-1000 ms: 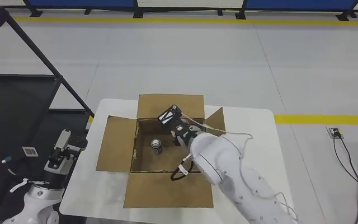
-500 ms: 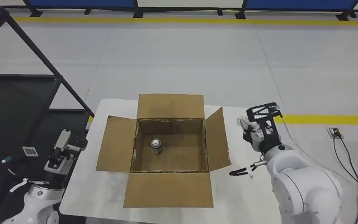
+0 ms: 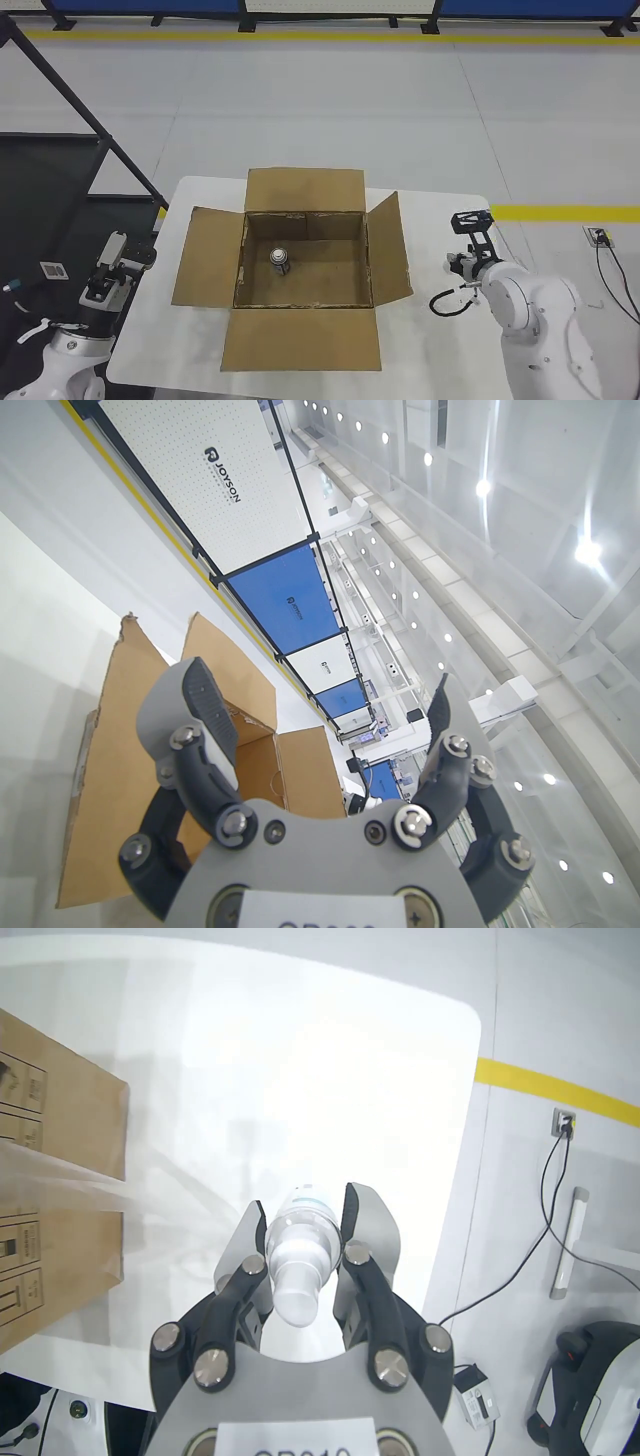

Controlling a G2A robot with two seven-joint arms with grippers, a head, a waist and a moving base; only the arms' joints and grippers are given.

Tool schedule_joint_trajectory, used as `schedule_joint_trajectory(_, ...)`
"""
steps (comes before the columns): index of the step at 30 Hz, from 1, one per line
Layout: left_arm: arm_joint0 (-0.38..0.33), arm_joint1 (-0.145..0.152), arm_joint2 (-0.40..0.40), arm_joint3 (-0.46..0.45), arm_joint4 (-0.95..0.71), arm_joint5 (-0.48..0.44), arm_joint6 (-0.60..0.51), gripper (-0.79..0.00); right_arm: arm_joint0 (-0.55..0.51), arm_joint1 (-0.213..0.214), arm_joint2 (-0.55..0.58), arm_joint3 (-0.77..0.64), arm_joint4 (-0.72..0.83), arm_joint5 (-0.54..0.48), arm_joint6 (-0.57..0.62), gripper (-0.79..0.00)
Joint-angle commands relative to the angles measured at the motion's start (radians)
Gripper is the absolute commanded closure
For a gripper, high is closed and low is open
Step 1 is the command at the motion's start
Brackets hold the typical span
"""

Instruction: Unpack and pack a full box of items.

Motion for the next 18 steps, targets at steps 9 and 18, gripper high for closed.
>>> schedule_joint_trajectory(9, 0.0, 0.0, 0.0, 0.0, 0.0, 0.0, 0.0, -0.785, 0.006, 0.015, 0.056, 0.161, 0.043, -0.018, -0.098, -0.086)
schedule_joint_trajectory(18, 0.0, 0.0, 0.0, 0.0, 0.0, 0.0, 0.0, -0.785, 0.031, 0.025, 0.053, 0.213, 0.056, -0.026, -0.103, -0.677)
